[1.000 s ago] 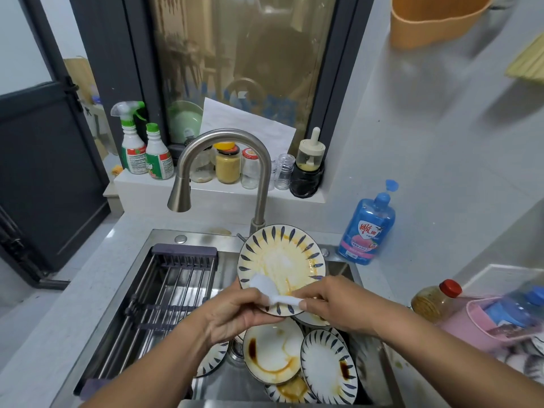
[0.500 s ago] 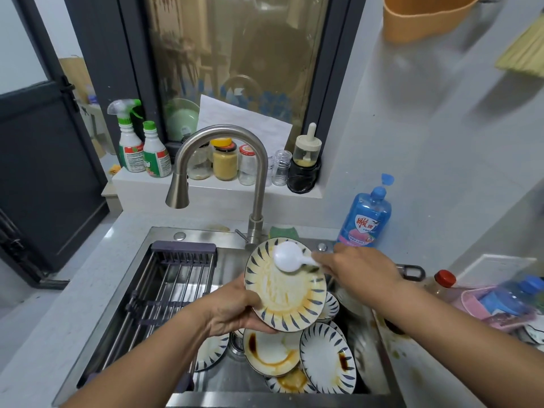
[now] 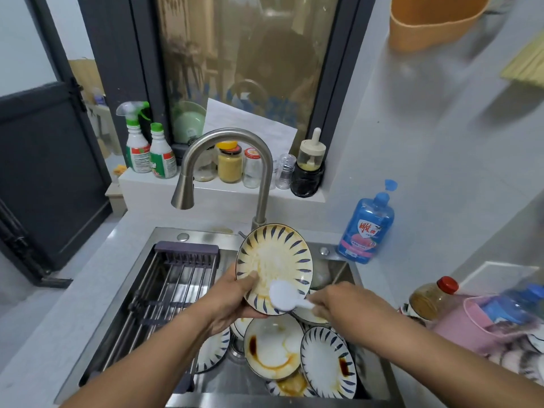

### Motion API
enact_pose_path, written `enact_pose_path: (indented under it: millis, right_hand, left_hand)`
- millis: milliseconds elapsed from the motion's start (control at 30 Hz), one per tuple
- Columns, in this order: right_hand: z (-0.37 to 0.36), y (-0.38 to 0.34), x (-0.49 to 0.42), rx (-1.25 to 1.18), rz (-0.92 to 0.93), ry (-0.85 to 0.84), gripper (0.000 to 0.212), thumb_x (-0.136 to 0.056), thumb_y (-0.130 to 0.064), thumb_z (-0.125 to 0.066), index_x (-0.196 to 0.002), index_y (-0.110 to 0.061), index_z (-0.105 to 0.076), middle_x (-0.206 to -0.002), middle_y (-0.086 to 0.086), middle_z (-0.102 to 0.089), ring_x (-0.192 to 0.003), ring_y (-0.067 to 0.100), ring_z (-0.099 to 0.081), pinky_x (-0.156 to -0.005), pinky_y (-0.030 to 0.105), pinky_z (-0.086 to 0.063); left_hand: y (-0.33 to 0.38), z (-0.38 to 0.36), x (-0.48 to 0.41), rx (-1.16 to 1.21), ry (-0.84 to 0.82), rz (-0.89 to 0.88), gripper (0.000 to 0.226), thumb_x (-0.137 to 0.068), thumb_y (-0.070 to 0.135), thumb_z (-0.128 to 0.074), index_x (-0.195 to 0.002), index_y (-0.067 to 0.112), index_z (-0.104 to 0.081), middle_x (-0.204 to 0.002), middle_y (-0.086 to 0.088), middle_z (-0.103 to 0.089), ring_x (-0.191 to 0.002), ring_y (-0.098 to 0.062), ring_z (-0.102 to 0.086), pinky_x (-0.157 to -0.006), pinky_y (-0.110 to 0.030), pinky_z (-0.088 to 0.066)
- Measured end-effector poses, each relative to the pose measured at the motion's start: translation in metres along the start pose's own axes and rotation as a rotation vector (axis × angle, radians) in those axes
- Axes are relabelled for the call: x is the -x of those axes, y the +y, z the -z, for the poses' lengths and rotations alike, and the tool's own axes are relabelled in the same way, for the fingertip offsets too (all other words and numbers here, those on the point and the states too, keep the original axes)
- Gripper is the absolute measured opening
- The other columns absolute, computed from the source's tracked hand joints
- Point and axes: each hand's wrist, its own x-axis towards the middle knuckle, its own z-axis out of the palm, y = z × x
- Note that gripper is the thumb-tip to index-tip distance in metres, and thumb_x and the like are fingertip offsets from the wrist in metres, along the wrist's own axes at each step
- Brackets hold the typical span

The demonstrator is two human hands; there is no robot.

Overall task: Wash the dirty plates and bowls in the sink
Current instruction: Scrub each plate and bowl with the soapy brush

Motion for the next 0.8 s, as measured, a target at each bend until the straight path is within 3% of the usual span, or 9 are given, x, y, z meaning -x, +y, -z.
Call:
enact_pose_path:
  millis: [100, 200, 300, 433, 533, 633, 800]
  right_hand:
    - [0.0, -0.018, -0.001, -0.221, 0.031, 0.013, 0.024, -0.103, -0.038, -0.05, -0.117, -0.028, -0.066, -0.087, 0.0, -0.068, -0.078, 0.02, -0.065, -0.065, 0.034, -0.048]
    - [0.001, -0.015, -0.004, -0.182, -0.002, 0.016, 0.023, -0.103, -0.036, -0.049, -0.116, -0.027, -0.066, -0.087, 0.0, -0.068, -0.078, 0.02, -0.066, -0.07, 0.039, -0.054]
    - [0.002, 0.007, -0.008, 0.018, -0.108, 0.055, 0.017, -0.105, -0.026, -0.047, -0.11, -0.03, -0.063, -0.091, -0.003, -0.062, -0.081, 0.022, -0.063, -0.07, 0.036, -0.051]
    - [0.013, 0.021, -0.023, -0.024, -0.128, 0.254, 0.021, -0.106, -0.028, -0.046, -0.121, -0.036, -0.058, -0.095, -0.002, -0.063, -0.081, 0.023, -0.062, -0.063, 0.036, -0.05]
    - [0.022, 0.01, -0.032, -0.123, -0.009, 0.233, 0.025, -0.106, -0.04, -0.043, -0.126, -0.039, -0.058, -0.094, -0.003, -0.063, -0.084, 0.023, -0.062, -0.073, 0.042, -0.055]
    - [0.025, -0.001, -0.03, -0.123, 0.13, 0.163, 0.025, -0.105, -0.039, -0.047, -0.126, -0.041, -0.061, -0.089, -0.007, -0.065, -0.081, 0.018, -0.062, -0.071, 0.04, -0.055]
    - [0.014, 0.013, -0.017, -0.028, 0.153, 0.081, 0.031, -0.104, -0.044, -0.049, -0.134, -0.044, -0.056, -0.098, -0.01, -0.068, -0.083, 0.015, -0.063, -0.07, 0.036, -0.054]
  left_hand:
    - [0.001, -0.006, -0.002, 0.071, 0.039, 0.041, 0.041, -0.106, 0.033, -0.05, -0.138, 0.007, -0.043, -0.13, -0.025, -0.063, -0.099, -0.044, -0.073, -0.071, -0.057, -0.061]
    - [0.003, -0.004, 0.0, 0.076, 0.031, 0.027, 0.043, -0.107, 0.036, -0.047, -0.139, 0.008, -0.044, -0.127, -0.024, -0.066, -0.098, -0.044, -0.073, -0.071, -0.055, -0.062]
    - [0.004, 0.001, 0.0, 0.025, 0.023, 0.0, 0.032, -0.107, 0.016, -0.049, -0.138, 0.017, -0.045, -0.124, -0.016, -0.069, -0.1, -0.038, -0.074, -0.076, -0.062, -0.06]
    - [0.0, -0.007, 0.005, 0.044, -0.079, 0.095, 0.052, -0.096, -0.017, -0.043, -0.136, 0.015, -0.044, -0.13, -0.021, -0.063, -0.104, -0.045, -0.071, -0.071, -0.06, -0.061]
    - [-0.004, -0.013, 0.004, 0.027, -0.181, 0.144, 0.056, -0.093, -0.023, -0.043, -0.136, 0.012, -0.046, -0.131, -0.024, -0.064, -0.108, -0.049, -0.068, -0.076, -0.062, -0.06]
    - [-0.004, -0.007, -0.001, 0.034, -0.208, 0.153, 0.062, -0.088, -0.028, -0.045, -0.139, 0.008, -0.046, -0.129, -0.028, -0.065, -0.107, -0.049, -0.069, -0.074, -0.06, -0.061]
    - [0.003, 0.013, -0.008, 0.102, -0.163, 0.124, 0.067, -0.085, -0.03, -0.047, -0.14, 0.006, -0.045, -0.133, -0.032, -0.059, -0.104, -0.054, -0.068, -0.076, -0.064, -0.058]
